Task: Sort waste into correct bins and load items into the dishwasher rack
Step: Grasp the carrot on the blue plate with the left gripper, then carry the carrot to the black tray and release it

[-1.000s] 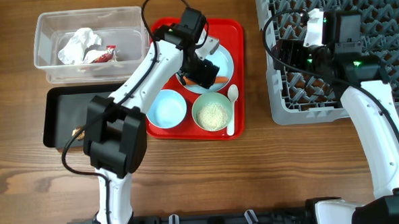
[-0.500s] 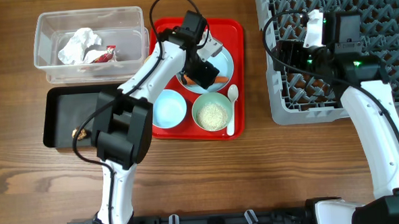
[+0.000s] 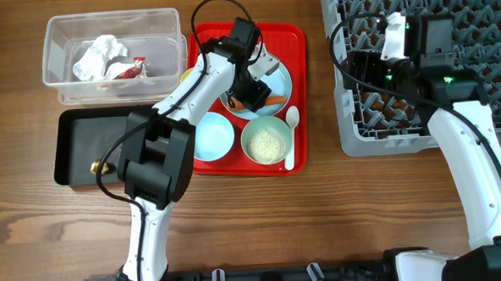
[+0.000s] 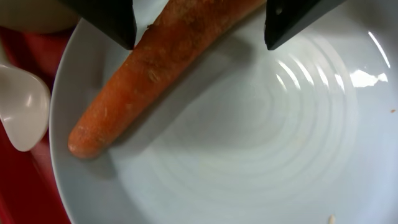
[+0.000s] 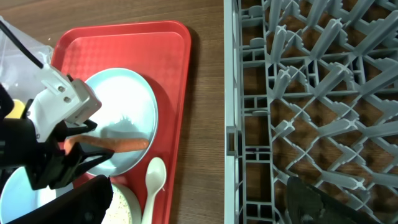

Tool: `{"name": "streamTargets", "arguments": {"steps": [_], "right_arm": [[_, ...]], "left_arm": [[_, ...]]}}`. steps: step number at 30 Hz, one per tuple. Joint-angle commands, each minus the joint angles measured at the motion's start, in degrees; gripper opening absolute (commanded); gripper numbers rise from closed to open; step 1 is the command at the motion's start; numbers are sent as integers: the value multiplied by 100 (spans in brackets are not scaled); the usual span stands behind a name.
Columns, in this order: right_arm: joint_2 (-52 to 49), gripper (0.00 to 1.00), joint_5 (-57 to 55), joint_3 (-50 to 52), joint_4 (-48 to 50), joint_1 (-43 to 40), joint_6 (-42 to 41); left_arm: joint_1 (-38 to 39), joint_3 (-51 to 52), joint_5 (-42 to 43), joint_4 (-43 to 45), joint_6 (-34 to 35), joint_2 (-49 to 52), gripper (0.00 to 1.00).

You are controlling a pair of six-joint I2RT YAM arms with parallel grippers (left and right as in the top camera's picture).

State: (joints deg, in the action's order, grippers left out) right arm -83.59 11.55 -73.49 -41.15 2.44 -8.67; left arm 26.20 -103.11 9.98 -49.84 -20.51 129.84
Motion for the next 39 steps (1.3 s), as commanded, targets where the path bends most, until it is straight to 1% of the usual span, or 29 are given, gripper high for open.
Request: {"name": "streamTargets", "arguments": {"steps": [1, 2, 3, 4, 5, 6, 7, 9, 11, 13, 14, 17, 20, 24, 26, 29, 32, 34, 37, 39], "right_arm": [[-33, 92, 7, 26, 4, -4, 118], [-33, 92, 7, 26, 4, -4, 118], [-33, 92, 7, 26, 7, -4, 120], [-31, 92, 7, 26, 4, -4, 118], [-33, 92, 7, 26, 4, -4, 118], [-33, 92, 7, 26, 0, -4, 116], [-33, 92, 7, 26, -2, -4, 118], [-33, 92, 7, 26, -2, -4, 120], [-33, 92, 4, 26, 0, -4, 118], [-33, 92, 7, 26, -2, -4, 116], [-33, 92, 9, 26, -2, -4, 116], [-33, 92, 7, 26, 0, -4, 116], [-33, 92, 7, 26, 0, -4, 116], [-33, 93, 7, 26, -2, -4, 114], [-33, 93, 9, 26, 2, -4, 116], [-33, 93, 7, 26, 13, -4, 116], [-33, 93, 9, 26, 13, -4, 101], [-33, 93, 13, 26, 20, -4, 94], [-33, 94, 144, 26, 20, -2, -55], [-33, 94, 271, 26, 24, -4, -50]], "left_arm": [[-26, -13, 46, 48, -7, 326, 62], [-26, -13, 44, 85, 42, 367, 59], [-26, -13, 42, 118, 149, 374, 58], [-26, -13, 15, 195, 306, 380, 57], [-26, -13, -81, 269, 472, 380, 54], [-26, -13, -317, 411, 776, 380, 48], [-26, -13, -431, 503, 931, 380, 38], [-26, -13, -448, 640, 1110, 378, 23], [-24, -15, -450, 713, 1309, 378, 13], [-20, -15, -450, 723, 1403, 378, 6], [-20, -15, -452, 723, 1499, 376, 5], [-33, -90, -450, 678, 1720, 249, 4], [-33, -326, -452, 494, 1725, -48, 4], [-44, -680, -511, 315, 2013, -695, 4], [-57, -772, -514, 225, 2107, -1115, 5], [-101, -776, -737, -133, 2199, -1910, 6], [-205, -774, -1397, -916, 2306, -2590, 6], [-317, -774, -1812, -1663, 2465, -2911, 6], [-608, -774, -2608, -2778, 2787, -3084, 9], [-953, -765, -2785, -3515, 3016, -3056, 9]]}}
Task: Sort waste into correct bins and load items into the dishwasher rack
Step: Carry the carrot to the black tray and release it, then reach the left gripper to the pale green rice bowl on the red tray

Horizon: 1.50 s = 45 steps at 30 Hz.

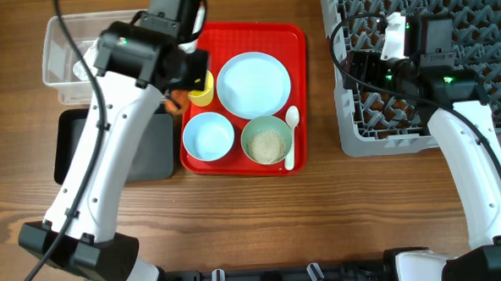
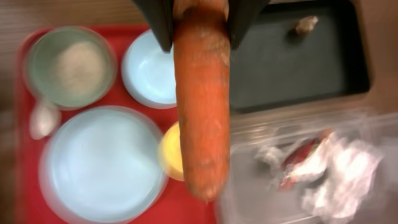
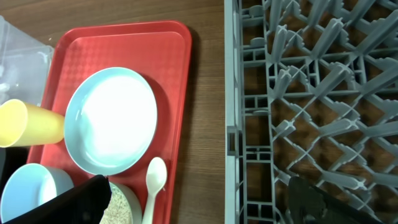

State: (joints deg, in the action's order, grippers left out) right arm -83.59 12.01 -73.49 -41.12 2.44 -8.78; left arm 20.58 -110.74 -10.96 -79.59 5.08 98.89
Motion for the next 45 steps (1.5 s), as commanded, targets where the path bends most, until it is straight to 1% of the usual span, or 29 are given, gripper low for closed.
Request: {"name": "streamTargets", "arguments": {"steps": [1, 2, 4, 6, 8, 10, 12, 15, 17, 18, 20, 23, 24, 25, 26, 28, 29, 31, 33, 36, 38, 39, 40, 43, 45], "right_arm": [[-33, 94, 223, 26, 22, -4, -39], [-33, 94, 225, 26, 17, -4, -39], [-33, 94, 249, 26, 17, -4, -42], [-33, 94, 271, 26, 17, -4, -42], [-33, 94, 271, 26, 20, -4, -42], [-33, 94, 269, 26, 20, -4, -42], [-33, 94, 269, 26, 35, -4, -42], [-33, 93, 267, 26, 37, -4, -39], [-33, 94, 267, 26, 35, -4, -37], [-33, 94, 267, 26, 37, -4, -39], [-33, 94, 267, 28, 33, -4, -39], [-33, 94, 267, 28, 20, -2, -37], [-33, 94, 264, 28, 11, -4, -33], [-33, 94, 262, 28, -2, -4, -17], [-33, 94, 264, 28, -11, -4, -20], [-33, 94, 262, 28, -9, -4, -17], [-33, 94, 264, 28, -9, -4, -22], [-31, 94, 262, 26, -11, -4, -17], [-31, 94, 267, 28, -26, -4, -17], [-31, 94, 269, 26, 0, -4, -17], [-31, 95, 269, 26, 13, -4, -15], [-31, 95, 310, 26, 24, -4, -15], [-31, 96, 463, 26, 59, -4, -15], [-31, 96, 741, 26, 118, -2, -20], [-33, 96, 896, 28, 74, -2, -22]], "left_arm": [[-597, 24, -686, -787, 656, 55, 9], [-833, 98, -688, -1001, 920, 57, 8], [-1172, 275, -691, -1187, 1196, 57, 6], [-1556, 535, -684, -1290, 1480, 57, 6], [-1963, 905, -647, -1309, 1827, 57, 6], [-2302, 1322, -647, -1189, 2122, 57, 4], [-2726, 2052, -588, -713, 2269, 57, 4], [-3091, 2865, -74, 114, 2267, 57, 4], [-3272, 3460, 442, 935, 2273, 57, 4], [-3324, 3823, 675, 1532, 2503, 57, 4], [-3322, 4133, 734, 2118, 2771, 57, 5], [-3307, 4640, 817, 3141, 3440, 57, 15], [-3307, 4795, 820, 3432, 3659, 57, 22], [-3307, 4863, 817, 3567, 3759, 57, 26], [-3307, 4892, 820, 3661, 3766, 57, 38], [-3307, 4881, 885, 3674, 3757, 46, 76], [-3307, 4878, 935, 3672, 3733, 22, 84], [-3307, 4828, 1003, 3654, 3657, -94, 95], [-3289, 4601, 1150, 3613, 3292, -442, 100], [-3095, 4227, 1207, 3641, 2756, -1080, 99], [-2793, 4028, 1276, 3751, 2321, -1534, 99], [-2601, 3991, 1366, 3797, 2109, -1720, 98], [-2253, 3989, 1394, 3779, 1921, -1969, 98], [-1469, 3989, 1397, 3689, 1908, -2129, 98], [-879, 3989, 1394, 3676, 1912, -2052, 96]]}}
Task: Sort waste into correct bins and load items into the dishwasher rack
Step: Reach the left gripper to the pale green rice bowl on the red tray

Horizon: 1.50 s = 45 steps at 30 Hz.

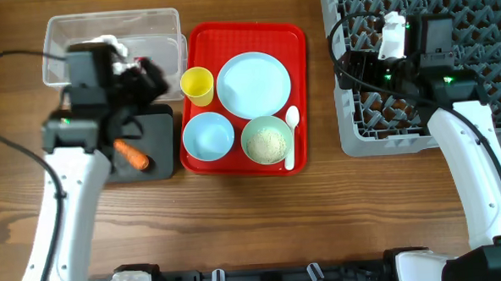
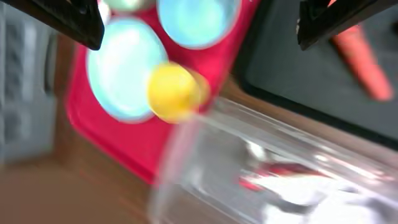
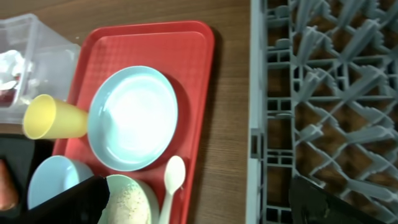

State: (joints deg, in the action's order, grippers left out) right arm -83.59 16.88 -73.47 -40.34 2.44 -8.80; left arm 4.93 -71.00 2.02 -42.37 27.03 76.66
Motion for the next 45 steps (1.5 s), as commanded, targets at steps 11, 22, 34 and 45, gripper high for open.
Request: {"name": "streamTargets", "arguments": {"steps": [11, 22, 34, 45], "right_arm": [[-33, 95, 422, 46, -92, -4, -26], [-44, 96, 420, 79, 17, -2, -22], [-46, 95, 420, 79, 9, -4, -17], [-48, 95, 356, 81, 39, -4, -15]], "left_arm": [[1945, 17, 48, -566, -260, 1036, 82], [2625, 17, 50, -199, -605, 1751, 80], [2935, 13, 225, 188, -730, 2199, 75], [3526, -247, 507, 79, -1038, 1989, 70]]}}
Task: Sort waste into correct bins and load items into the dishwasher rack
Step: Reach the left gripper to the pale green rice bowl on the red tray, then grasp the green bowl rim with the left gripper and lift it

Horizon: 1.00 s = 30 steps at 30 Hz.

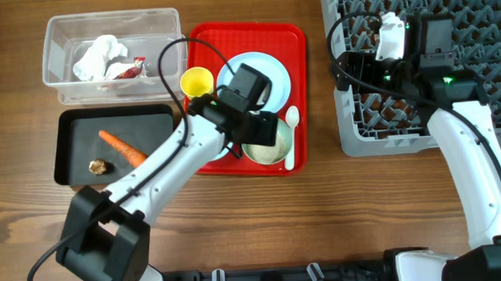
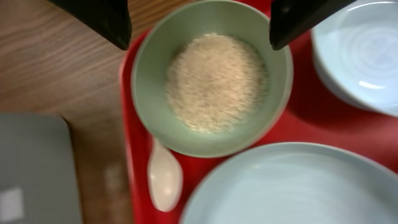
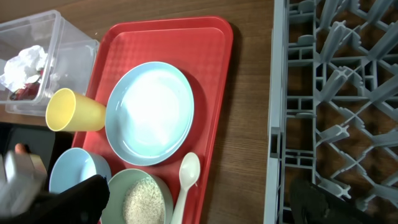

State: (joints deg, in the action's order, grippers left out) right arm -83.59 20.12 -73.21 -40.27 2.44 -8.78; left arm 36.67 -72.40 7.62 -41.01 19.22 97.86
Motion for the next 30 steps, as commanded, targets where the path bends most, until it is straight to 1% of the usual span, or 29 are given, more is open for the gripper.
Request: {"name": "streamTargets", "arguments": {"steps": [1, 3, 7, 11, 13, 15, 19, 20, 24, 26, 30], "right_arm": [[-48, 95, 33, 55, 33, -4, -17], [-48, 95, 33, 55, 24, -4, -17], [-48, 95, 33, 52, 7, -4, -17], [-48, 95, 33, 55, 13, -4, -15], [-48, 95, 31, 55, 13, -4, -17], [-48, 95, 31, 55, 2, -4, -17], [-48, 95, 28, 55, 4, -4, -11], [-48, 95, 28, 55, 4, -4, 4], [-48, 95, -76, 55, -9, -4, 94], [-48, 95, -76, 55, -11, -4, 96], [-48, 96, -76, 52, -7, -4, 109]], "left_arm": [[446, -107, -105, -59, -306, -131, 70], [592, -103, -155, -92, -511, -57, 70], [789, -101, -275, -227, -691, 424, 69], [822, -101, -337, 11, -708, 796, 67], [826, -101, -334, 153, -704, 892, 63], [874, -101, -319, 181, -706, 990, 55], [977, -101, -435, 208, -748, 1180, 48], [988, -101, -470, 232, -745, 1222, 43], [999, -101, -472, 293, -719, 1381, 34], [999, -101, -476, 293, -719, 1427, 31], [999, -103, -752, 326, -682, 1429, 21]]}}
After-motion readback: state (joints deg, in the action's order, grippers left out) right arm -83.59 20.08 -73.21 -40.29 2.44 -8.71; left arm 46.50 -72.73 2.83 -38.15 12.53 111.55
